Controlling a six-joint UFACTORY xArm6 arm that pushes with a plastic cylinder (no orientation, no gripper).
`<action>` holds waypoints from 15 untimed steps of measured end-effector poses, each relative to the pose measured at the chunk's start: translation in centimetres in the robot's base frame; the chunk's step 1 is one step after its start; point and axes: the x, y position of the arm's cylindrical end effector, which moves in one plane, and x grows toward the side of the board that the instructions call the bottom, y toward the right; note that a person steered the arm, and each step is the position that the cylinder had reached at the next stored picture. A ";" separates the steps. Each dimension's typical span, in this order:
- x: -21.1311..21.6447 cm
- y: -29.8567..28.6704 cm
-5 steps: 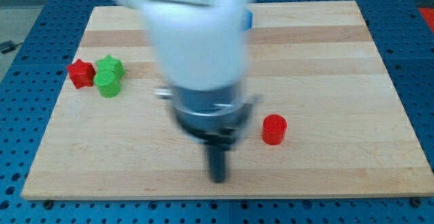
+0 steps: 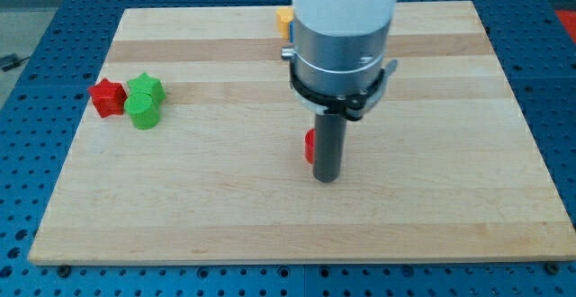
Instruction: Push the red circle to the top left of the green circle
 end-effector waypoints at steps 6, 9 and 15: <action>-8.7 -5.2; -12.7 -13.5; -11.7 -15.7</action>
